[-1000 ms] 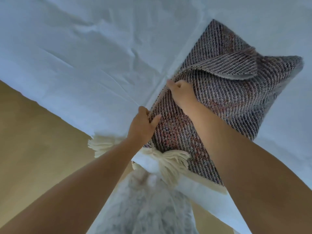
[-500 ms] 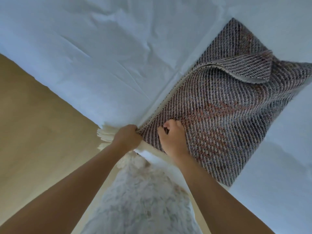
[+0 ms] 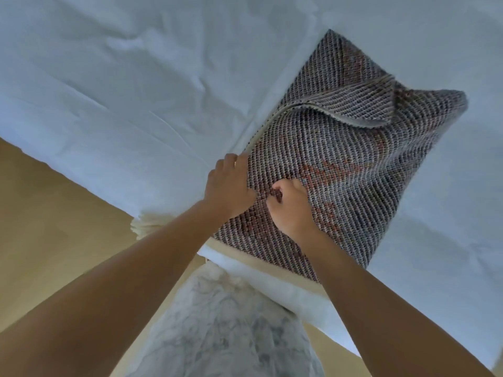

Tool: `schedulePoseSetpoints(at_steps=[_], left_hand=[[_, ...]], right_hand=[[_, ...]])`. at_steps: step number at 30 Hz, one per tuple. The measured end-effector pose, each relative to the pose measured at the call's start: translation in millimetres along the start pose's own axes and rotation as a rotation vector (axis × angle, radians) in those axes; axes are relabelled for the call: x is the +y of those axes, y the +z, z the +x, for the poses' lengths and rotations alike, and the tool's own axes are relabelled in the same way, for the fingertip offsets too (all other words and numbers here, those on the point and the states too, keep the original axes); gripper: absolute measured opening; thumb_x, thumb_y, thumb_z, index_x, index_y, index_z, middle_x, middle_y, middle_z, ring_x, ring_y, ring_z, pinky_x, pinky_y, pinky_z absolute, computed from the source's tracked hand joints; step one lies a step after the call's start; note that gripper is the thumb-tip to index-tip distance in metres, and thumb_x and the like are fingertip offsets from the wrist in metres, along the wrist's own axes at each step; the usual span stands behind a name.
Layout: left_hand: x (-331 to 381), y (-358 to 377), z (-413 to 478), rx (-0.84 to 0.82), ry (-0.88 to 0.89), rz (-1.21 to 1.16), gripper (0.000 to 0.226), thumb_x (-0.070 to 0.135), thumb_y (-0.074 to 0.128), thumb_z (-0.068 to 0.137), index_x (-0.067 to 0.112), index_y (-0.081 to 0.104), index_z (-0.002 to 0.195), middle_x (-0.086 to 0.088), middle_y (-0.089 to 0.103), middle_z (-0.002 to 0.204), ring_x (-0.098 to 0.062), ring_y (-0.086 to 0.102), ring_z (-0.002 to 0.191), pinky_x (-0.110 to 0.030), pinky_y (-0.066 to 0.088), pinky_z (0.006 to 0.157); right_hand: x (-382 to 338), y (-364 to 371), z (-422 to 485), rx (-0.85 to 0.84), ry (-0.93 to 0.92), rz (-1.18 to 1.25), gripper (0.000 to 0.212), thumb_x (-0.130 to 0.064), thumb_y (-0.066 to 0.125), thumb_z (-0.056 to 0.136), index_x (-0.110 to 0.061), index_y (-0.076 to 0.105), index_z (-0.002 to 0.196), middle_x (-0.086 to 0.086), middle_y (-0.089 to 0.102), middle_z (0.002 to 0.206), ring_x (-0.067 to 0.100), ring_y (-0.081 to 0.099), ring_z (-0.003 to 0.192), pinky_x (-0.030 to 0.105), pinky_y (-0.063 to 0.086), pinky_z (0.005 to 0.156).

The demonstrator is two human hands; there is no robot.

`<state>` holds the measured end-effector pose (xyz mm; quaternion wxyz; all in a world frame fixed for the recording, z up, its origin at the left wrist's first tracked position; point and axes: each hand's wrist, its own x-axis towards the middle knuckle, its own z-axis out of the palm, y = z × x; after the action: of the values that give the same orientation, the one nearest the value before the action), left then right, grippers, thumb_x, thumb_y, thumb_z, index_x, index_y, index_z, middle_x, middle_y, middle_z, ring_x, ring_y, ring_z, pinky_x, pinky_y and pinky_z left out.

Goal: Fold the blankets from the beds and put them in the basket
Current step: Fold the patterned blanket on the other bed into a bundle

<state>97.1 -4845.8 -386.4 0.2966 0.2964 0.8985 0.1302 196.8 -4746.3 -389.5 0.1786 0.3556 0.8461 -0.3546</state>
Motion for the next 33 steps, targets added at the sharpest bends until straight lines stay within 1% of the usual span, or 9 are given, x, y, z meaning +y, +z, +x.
schedulePoseSetpoints(at_steps=[6, 14, 16, 19, 22, 24, 26, 30, 33], left_hand=[[69.1, -1.4, 51.2, 0.000, 0.185, 0.215, 0.082, 0.023, 0.056, 0.086, 0.018, 0.005, 0.150, -0.016, 0.003, 0.156, -0.034, 0.001, 0.145, -0.045, 0.007, 0.117], [142.0, -0.9, 134.7, 0.102, 0.556, 0.586, 0.082, 0.016, 0.054, 0.089, 0.028, 0.001, 0.150, -0.018, -0.008, 0.157, -0.036, -0.010, 0.144, -0.057, -0.005, 0.112], [155.3, 0.8, 155.4, 0.109, 0.517, 0.611, 0.087, 0.021, 0.056, 0.090, 0.026, -0.006, 0.150, -0.018, -0.001, 0.157, -0.035, -0.005, 0.145, -0.057, -0.001, 0.113], [174.4, -2.9, 179.1, 0.120, 0.497, 0.504, 0.060, 0.026, 0.057, 0.091, 0.016, 0.029, 0.143, -0.014, 0.039, 0.144, -0.031, 0.031, 0.137, -0.052, 0.022, 0.114], [183.6, -21.3, 202.6, 0.187, 0.419, 0.117, 0.021, 0.023, 0.045, 0.097, 0.011, 0.055, 0.112, -0.005, 0.061, 0.100, -0.025, 0.061, 0.091, -0.036, 0.048, 0.079], [179.2, -39.4, 226.0, 0.261, 0.157, -0.240, 0.026, 0.025, 0.041, 0.099, 0.008, 0.057, 0.109, -0.006, 0.062, 0.096, -0.026, 0.061, 0.089, -0.029, 0.042, 0.073], [162.1, -49.4, 250.8, 0.261, -0.004, -0.338, 0.030, 0.024, 0.043, 0.097, 0.003, 0.056, 0.114, -0.014, 0.062, 0.111, -0.030, 0.058, 0.104, -0.029, 0.038, 0.077], [142.6, -54.6, 275.9, 0.143, -0.005, -0.121, 0.043, 0.029, 0.050, 0.094, 0.003, 0.043, 0.129, -0.018, 0.054, 0.125, -0.034, 0.051, 0.114, -0.034, 0.039, 0.084], [148.7, -59.5, 281.3, 0.216, 0.051, 0.080, 0.081, 0.025, 0.061, 0.085, 0.009, 0.013, 0.148, -0.020, 0.034, 0.143, -0.037, 0.036, 0.129, -0.046, 0.035, 0.102]], right_hand=[[30.7, -58.9, 26.8, 0.021, 0.024, -0.154, 0.052, -0.026, 0.049, 0.093, -0.011, 0.033, 0.141, 0.010, 0.033, 0.140, 0.029, 0.027, 0.129, 0.037, 0.029, 0.106], [63.9, -115.2, 59.9, 0.072, -0.059, -0.234, 0.055, -0.026, 0.048, 0.092, -0.011, 0.031, 0.142, 0.011, 0.033, 0.140, 0.031, 0.028, 0.128, 0.041, 0.029, 0.108], [72.1, -120.4, 65.1, 0.075, -0.072, -0.251, 0.054, -0.026, 0.047, 0.092, -0.012, 0.031, 0.141, 0.011, 0.033, 0.139, 0.030, 0.029, 0.126, 0.041, 0.030, 0.108], [83.4, -121.9, 67.1, 0.059, -0.123, -0.275, 0.055, -0.025, 0.044, 0.092, -0.014, 0.028, 0.143, 0.007, 0.033, 0.140, 0.026, 0.029, 0.127, 0.039, 0.028, 0.109], [91.3, -123.5, 68.8, 0.063, -0.158, -0.252, 0.054, -0.024, 0.042, 0.094, -0.015, 0.027, 0.144, 0.004, 0.031, 0.143, 0.023, 0.025, 0.131, 0.036, 0.024, 0.113], [94.4, -129.6, 74.8, 0.106, -0.165, -0.226, 0.052, -0.025, 0.041, 0.095, -0.015, 0.028, 0.145, 0.003, 0.029, 0.145, 0.021, 0.021, 0.134, 0.033, 0.017, 0.115], [95.6, -137.7, 83.4, 0.165, -0.149, -0.200, 0.052, -0.026, 0.041, 0.096, -0.014, 0.029, 0.145, 0.003, 0.028, 0.147, 0.020, 0.019, 0.137, 0.032, 0.013, 0.116], [103.2, -156.4, 109.4, 0.189, -0.107, -0.213, 0.054, -0.031, 0.039, 0.096, -0.015, 0.025, 0.146, 0.004, 0.024, 0.150, 0.021, 0.015, 0.140, 0.033, 0.010, 0.117], [114.5, -164.4, 126.1, 0.140, -0.092, -0.264, 0.058, -0.036, 0.039, 0.097, -0.017, 0.019, 0.148, 0.003, 0.016, 0.155, 0.022, 0.009, 0.143, 0.035, 0.006, 0.118]])
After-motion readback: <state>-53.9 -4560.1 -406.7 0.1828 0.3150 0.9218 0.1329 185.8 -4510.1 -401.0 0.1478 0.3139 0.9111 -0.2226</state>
